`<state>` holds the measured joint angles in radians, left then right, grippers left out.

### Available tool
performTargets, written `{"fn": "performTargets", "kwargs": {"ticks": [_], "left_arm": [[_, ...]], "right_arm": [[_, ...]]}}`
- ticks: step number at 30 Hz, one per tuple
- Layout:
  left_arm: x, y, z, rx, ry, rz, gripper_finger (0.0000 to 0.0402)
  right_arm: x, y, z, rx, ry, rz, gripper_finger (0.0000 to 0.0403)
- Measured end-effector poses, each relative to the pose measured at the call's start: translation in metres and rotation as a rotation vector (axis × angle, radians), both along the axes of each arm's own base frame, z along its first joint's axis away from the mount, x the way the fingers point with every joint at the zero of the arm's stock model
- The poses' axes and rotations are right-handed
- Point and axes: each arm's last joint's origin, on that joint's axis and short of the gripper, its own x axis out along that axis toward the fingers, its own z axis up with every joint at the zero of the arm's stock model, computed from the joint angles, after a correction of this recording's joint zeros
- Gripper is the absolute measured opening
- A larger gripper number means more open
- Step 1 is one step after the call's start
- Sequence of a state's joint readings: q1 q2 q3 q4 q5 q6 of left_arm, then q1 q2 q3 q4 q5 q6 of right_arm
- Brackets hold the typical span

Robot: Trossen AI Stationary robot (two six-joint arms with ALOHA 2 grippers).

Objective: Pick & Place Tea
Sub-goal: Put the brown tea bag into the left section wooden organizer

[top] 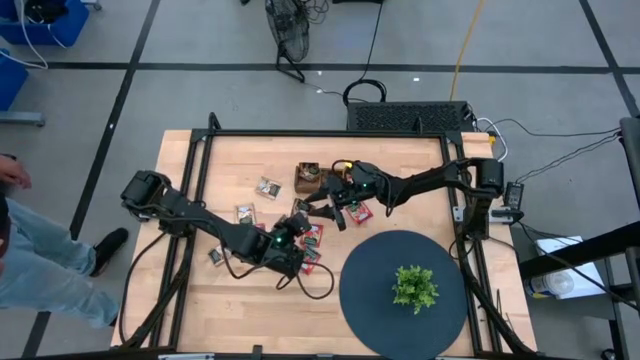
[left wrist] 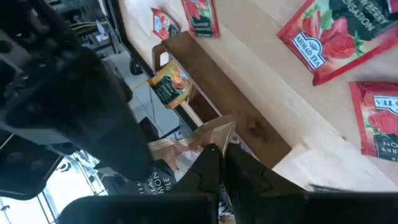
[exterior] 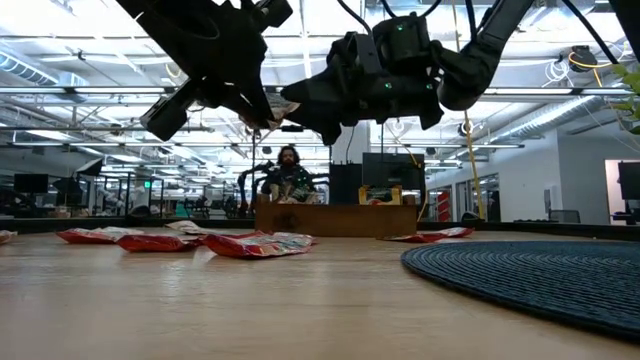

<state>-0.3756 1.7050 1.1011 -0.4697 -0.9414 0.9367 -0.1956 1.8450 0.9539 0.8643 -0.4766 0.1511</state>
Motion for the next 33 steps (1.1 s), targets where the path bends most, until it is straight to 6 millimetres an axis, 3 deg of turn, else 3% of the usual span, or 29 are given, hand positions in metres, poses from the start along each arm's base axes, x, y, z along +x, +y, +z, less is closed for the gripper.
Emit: {"fn": "performTargets", "kwargs": {"ticks": [5,9,11,18,26,30,33], "left_arm": [[0.000,0.000,0.000,-0.006,-0.007,0.006,0.0016],[0.000,0.000,0.000,-0.017,-0.020,0.016,0.0030],[0.000,0.000,0.000,-0.033,-0.040,0.030,0.0030],[-0.002,-0.008,0.001,-0.207,-0.254,0.172,0.0036],[-0.008,-0.022,0.001,-0.264,-0.357,0.213,0.0060],[-0.006,-0.017,0.004,-0.312,-0.435,0.272,0.0061],[-0.008,0.000,0.017,-0.378,-0.554,0.384,0.0062]], "right_arm": [[0.000,-0.001,0.000,-0.007,0.000,-0.008,0.0135],[0.000,-0.002,0.000,-0.025,-0.005,-0.009,0.0041],[0.000,-0.002,0.000,-0.058,-0.014,-0.008,0.0012],[-0.002,-0.003,0.003,-0.145,0.010,-0.100,0.0001],[-0.022,-0.003,0.034,-0.394,0.112,-0.352,0.0000],[-0.035,0.006,0.052,-0.479,0.158,-0.337,0.0000],[-0.044,0.016,0.060,-0.497,0.185,-0.316,0.0000]]}}
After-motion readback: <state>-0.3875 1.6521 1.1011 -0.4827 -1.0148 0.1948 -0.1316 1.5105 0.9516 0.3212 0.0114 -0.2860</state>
